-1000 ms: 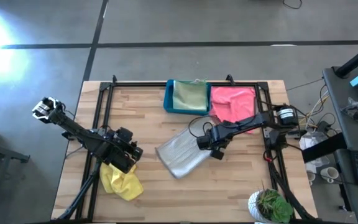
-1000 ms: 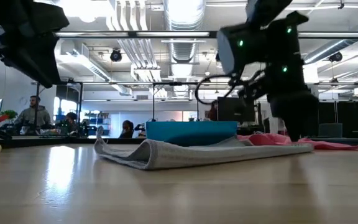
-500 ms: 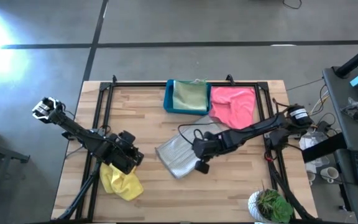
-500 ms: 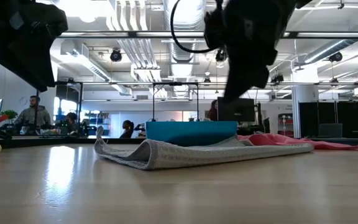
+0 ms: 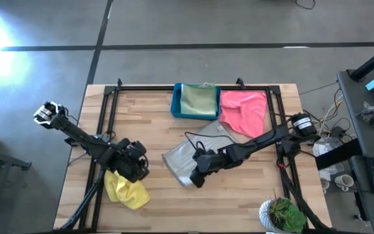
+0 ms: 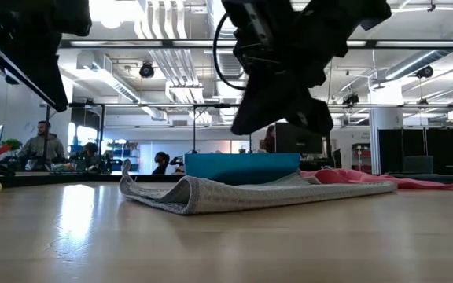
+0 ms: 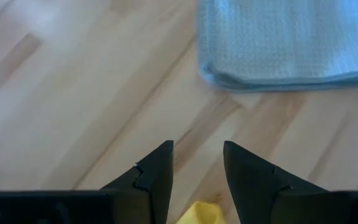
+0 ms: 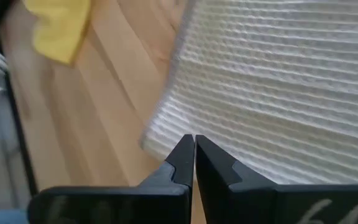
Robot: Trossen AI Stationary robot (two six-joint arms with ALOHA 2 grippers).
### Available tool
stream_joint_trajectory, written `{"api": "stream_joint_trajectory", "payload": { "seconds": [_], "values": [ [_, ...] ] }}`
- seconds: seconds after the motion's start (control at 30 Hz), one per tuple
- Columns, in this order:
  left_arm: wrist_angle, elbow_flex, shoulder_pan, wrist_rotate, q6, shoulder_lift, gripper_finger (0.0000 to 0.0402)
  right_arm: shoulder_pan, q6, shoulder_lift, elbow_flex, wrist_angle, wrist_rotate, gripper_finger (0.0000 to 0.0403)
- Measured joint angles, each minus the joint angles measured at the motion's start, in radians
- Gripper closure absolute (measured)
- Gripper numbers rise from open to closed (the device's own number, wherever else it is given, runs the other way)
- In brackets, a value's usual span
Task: Fold microfiber towels
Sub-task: Fold the gray microfiber cloth
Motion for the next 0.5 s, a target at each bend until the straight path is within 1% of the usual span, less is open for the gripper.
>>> {"api": "stream_joint_trajectory", "payload": {
  "seconds": [0.13,0.23,0.37,0.43,0.5],
  "values": [
    [0.020,0.000,0.001,0.001,0.105,0.000,0.0276,0.000,0.091,0.045,0.003,0.086,0.000,0.0394],
    [0.023,0.000,0.001,0.001,0.181,-0.001,0.0276,0.001,0.130,0.085,0.032,0.072,0.000,0.0394],
    [0.022,-0.002,0.001,0.001,0.234,-0.002,0.0276,0.007,0.139,0.150,0.100,0.067,-0.007,0.0394],
    [0.023,0.000,0.001,0.001,0.265,-0.002,0.0276,0.009,0.134,0.184,0.146,0.008,-0.007,0.0394],
    [0.029,0.000,0.001,0.001,0.295,-0.002,0.0276,0.011,0.140,0.222,0.203,-0.095,-0.007,0.0394]
  ]
}}
